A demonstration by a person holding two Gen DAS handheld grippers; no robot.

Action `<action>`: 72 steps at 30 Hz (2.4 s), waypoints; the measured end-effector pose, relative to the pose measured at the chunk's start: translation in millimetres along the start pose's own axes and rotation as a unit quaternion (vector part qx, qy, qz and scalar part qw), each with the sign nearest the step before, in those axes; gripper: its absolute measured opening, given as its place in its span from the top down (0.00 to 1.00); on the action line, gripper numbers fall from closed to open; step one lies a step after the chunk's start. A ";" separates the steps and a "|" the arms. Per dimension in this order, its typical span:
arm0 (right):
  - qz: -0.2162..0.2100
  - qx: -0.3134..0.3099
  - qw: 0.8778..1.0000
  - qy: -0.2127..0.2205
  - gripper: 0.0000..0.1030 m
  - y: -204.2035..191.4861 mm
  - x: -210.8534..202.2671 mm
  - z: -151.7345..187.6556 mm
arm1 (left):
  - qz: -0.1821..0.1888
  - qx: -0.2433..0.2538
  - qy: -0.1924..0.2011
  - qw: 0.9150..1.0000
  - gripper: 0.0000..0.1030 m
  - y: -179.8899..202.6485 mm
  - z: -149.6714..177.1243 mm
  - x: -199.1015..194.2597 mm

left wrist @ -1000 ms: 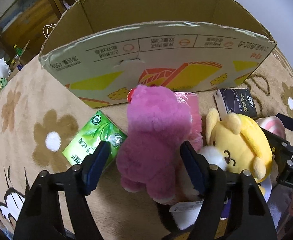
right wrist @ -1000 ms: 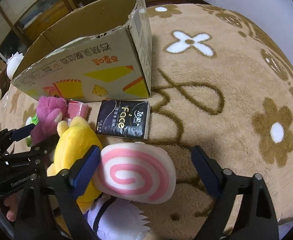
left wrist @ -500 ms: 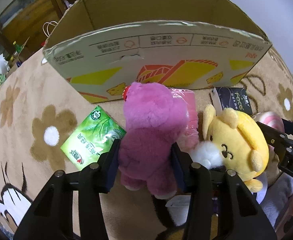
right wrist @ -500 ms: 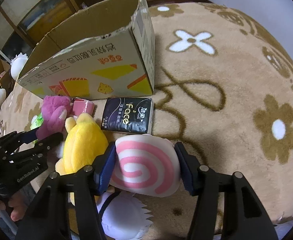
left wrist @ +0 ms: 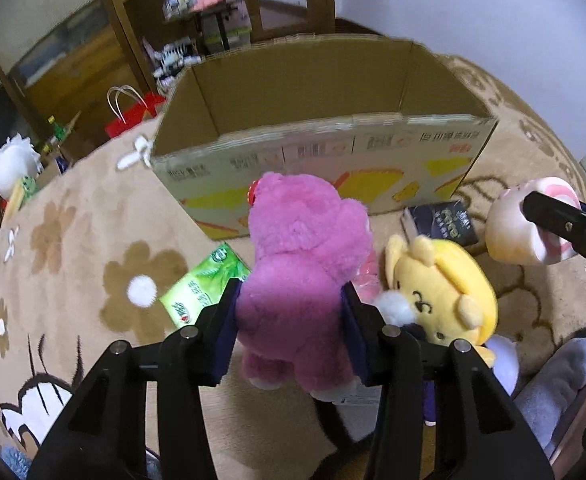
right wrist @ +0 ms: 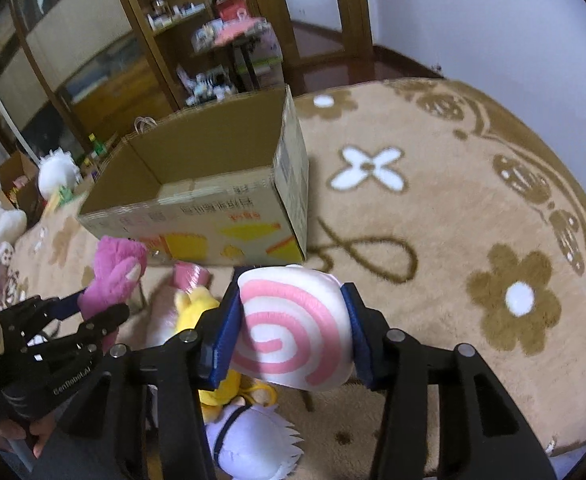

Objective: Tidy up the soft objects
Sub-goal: 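Lift the pink bear and swirl cushion and carry both over the box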

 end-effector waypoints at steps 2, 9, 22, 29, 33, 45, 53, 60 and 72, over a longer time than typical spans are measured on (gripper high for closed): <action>-0.002 -0.002 1.000 0.010 0.50 -1.3 -4.5 -1.7 | -0.001 -0.009 0.013 1.000 0.56 -3.6 -1.5 -10.6; -0.007 -0.036 0.997 0.063 0.50 -16.8 -30.2 -4.2 | -0.015 -0.045 0.066 0.997 0.56 -22.5 -10.1 -47.5; -0.015 -0.076 0.987 0.142 0.50 -41.9 -67.5 -17.4 | -0.053 -0.076 0.176 0.980 0.56 -45.7 -21.4 -98.3; -0.021 -0.097 0.980 0.175 0.50 -55.3 -82.7 -32.5 | -0.066 -0.077 0.232 0.967 0.56 -47.9 -41.1 -117.1; -0.008 -0.122 0.974 0.192 0.50 -63.0 -85.0 -42.2 | -0.080 -0.069 0.254 0.961 0.56 -47.7 -53.1 -121.9; -0.006 -0.152 0.965 0.214 0.50 -78.9 -69.9 -82.6 | -0.092 -0.083 0.257 0.959 0.56 -60.3 -83.0 -109.8; 0.003 -0.154 0.965 0.214 0.48 -79.4 -47.2 -101.7 | -0.099 -0.081 0.249 0.960 0.56 -63.1 -93.2 -88.9; 0.005 -0.151 0.968 0.201 0.46 -72.4 -25.7 -106.8 | -0.084 -0.085 0.229 0.966 0.56 -64.4 -101.2 -67.2; 0.002 -0.130 0.975 0.180 0.45 -59.5 2.0 -121.8 | -0.072 -0.078 0.192 0.976 0.56 -60.2 -119.1 -29.3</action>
Point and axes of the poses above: each gripper's, at about its wrist camera, not at the fingertips, and x roughly the way its jaws point, y to its right, z to its underside, the point moved 2 cm from there along x, roughly the way its jaws point, and after that the axes turned 8 degrees about -z, right-handed, at the moved point
